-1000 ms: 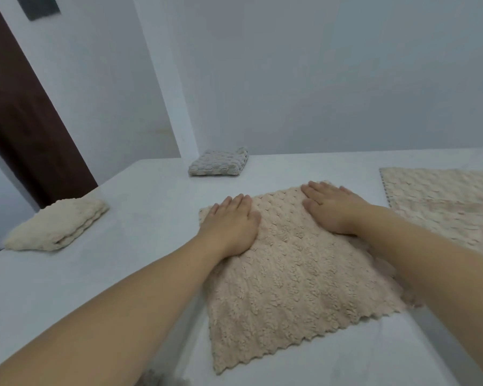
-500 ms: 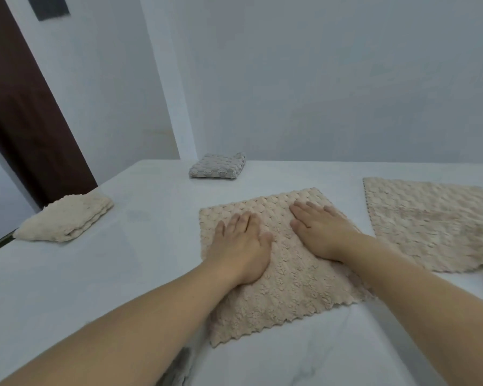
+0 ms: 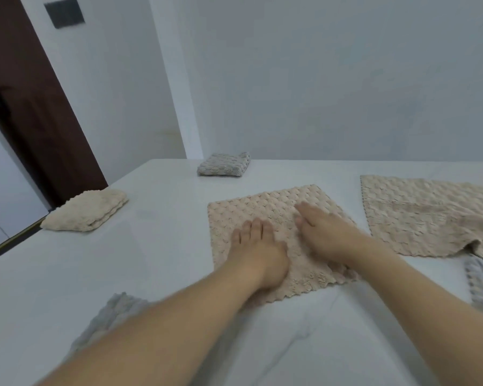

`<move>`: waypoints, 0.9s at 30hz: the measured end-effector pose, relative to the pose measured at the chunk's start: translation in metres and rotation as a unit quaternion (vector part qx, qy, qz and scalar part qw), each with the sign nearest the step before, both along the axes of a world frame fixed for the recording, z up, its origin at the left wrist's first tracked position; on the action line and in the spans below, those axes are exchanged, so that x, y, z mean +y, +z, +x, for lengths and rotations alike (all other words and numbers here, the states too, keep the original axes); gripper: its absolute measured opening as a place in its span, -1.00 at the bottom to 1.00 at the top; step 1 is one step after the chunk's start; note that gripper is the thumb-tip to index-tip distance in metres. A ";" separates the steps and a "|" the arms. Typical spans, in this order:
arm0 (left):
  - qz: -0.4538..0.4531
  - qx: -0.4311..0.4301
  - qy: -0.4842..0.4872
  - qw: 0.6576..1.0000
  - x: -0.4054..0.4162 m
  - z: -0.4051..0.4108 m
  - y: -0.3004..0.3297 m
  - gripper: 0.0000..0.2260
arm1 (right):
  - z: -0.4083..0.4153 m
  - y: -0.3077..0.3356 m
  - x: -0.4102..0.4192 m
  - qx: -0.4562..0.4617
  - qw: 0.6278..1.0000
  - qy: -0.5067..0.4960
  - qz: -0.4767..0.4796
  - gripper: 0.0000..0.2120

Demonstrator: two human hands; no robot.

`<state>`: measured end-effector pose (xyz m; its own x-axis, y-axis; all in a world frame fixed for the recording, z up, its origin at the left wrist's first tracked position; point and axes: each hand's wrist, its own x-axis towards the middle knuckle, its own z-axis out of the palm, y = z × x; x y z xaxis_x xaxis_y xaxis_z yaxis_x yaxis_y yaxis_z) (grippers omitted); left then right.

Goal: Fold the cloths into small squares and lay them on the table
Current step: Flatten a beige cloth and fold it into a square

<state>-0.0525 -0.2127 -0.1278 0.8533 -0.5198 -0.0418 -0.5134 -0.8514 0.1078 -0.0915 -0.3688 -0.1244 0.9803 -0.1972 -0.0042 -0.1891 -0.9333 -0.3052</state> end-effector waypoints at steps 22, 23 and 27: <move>0.016 -0.017 0.021 0.999 -0.004 -0.053 -0.009 -0.43 | -0.001 -0.011 -0.005 -0.004 0.999 0.050 -0.022 -0.48; 0.009 -0.009 0.023 1.000 -0.003 -0.054 -0.014 -0.43 | -0.001 -0.014 -0.007 0.012 0.998 0.054 -0.028 -0.48; 0.039 0.013 0.011 0.999 0.012 -0.052 -0.006 -0.44 | -0.002 -0.017 -0.021 0.017 0.998 0.017 -0.052 -0.46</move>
